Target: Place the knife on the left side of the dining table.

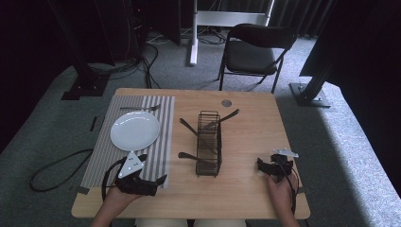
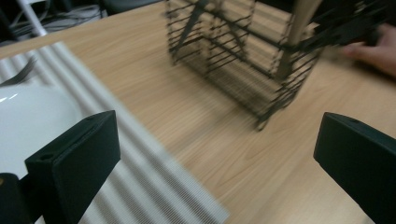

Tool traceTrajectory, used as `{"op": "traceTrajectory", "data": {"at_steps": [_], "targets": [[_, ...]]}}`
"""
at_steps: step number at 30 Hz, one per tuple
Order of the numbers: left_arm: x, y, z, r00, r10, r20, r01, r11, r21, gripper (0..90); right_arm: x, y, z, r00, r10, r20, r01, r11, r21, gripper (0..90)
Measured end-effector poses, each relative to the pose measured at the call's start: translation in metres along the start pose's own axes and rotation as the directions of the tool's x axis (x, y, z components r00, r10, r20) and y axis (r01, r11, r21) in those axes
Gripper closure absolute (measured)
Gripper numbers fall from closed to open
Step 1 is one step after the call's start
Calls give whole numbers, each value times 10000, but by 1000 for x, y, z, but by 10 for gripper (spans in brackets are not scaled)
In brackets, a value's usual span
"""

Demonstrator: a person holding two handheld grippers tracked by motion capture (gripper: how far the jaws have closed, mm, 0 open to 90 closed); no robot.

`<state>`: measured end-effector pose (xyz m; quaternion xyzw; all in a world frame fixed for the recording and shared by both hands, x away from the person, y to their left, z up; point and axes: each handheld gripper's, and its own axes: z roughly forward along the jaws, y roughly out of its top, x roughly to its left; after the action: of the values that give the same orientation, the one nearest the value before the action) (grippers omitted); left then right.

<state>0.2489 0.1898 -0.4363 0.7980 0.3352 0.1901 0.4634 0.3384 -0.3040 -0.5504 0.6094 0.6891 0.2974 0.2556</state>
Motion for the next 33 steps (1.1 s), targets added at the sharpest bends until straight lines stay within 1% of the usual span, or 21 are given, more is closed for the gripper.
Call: {"op": "traceTrajectory", "data": {"at_steps": [1,4,6,7,8,10,11,13,15,16,19,20,22,24,25,28,29,30,31,32,33], "targets": [[0,0,0,10000,0,0,0,10000,0,7,0,0,0,10000,0,-3,0,10000,0,120],[-6,8,1,9998,111,167,-108,9998,-196,6,0,0,0,10000,1,-2,-1,10000,0,120],[-11,14,4,9992,283,274,-274,9992,-307,6,0,0,0,10000,0,-4,0,10000,0,120],[-11,14,4,9992,283,274,-274,9992,-307,6,0,0,0,10000,2,-3,-2,10000,-1,120],[-12,16,5,9988,308,378,-295,9990,-344,6,0,0,0,10000,2,-3,-2,10000,-1,120],[-16,20,8,9980,456,448,-437,9981,-425,7,0,0,0,10000,-4,-3,4,10000,-3,120],[-18,21,8,9980,451,438,-428,9978,-507,7,0,0,0,10000,-3,-5,3,10000,-2,120],[-20,24,10,9977,364,575,-325,9972,-669,7,0,0,0,10000,-1,-5,1,10000,-1,120],[-20,24,10,9977,364,575,-325,9972,-669,7,0,0,0,10000,0,-5,0,10000,0,120],[-23,29,12,9967,343,731,-278,9957,-879,12,0,0,0,10000,-1,-4,1,10000,0,120],[-26,31,14,9955,408,851,-325,9948,-969,13,0,0,0,10000,-2,-4,2,10000,-1,120],[-29,33,16,9943,486,945,-378,9929,-1129,43,0,0,0,10000,-2,-4,2,10000,-1,120],[-31,34,18,9946,535,885,-427,9920,-1190,45,0,0,0,10000,-2,-4,2,10000,-1,120],[-32,36,21,9943,545,920,-432,9917,-1207,52,0,0,0,10000,-1,-4,1,10000,-3,120],[-34,37,23,9931,568,1031,-431,9906,-1302,63,0,0,0,10000,-2,-3,2,10000,-1,120],[-35,39,25,9934,589,981,-457,9902,-1323,63,0,0,0,10000,-2,-3,2,10000,0,120],[-36,41,28,9936,585,962,-445,9889,-1416,63,0,0,0,10000,-1,-4,1,10000,0,120],[-37,42,29,9939,541,956,-395,9881,-1485,127,0,0,0,10000,0,-2,0,10000,-3,120],[-38,43,30,9934,553,1002,-397,9876,-1518,146,0,0,0,10000,0,-3,0,10000,-1,120],[-39,44,31,9942,589,904,-443,9868,-1560,155,0,0,0,10000,1,-3,-1,10000,-1,120],[-40,44,32,9943,567,900,-415,9859,-1623,205,0,0,0,10000,-3,-4,3,10000,-1,120]]}}
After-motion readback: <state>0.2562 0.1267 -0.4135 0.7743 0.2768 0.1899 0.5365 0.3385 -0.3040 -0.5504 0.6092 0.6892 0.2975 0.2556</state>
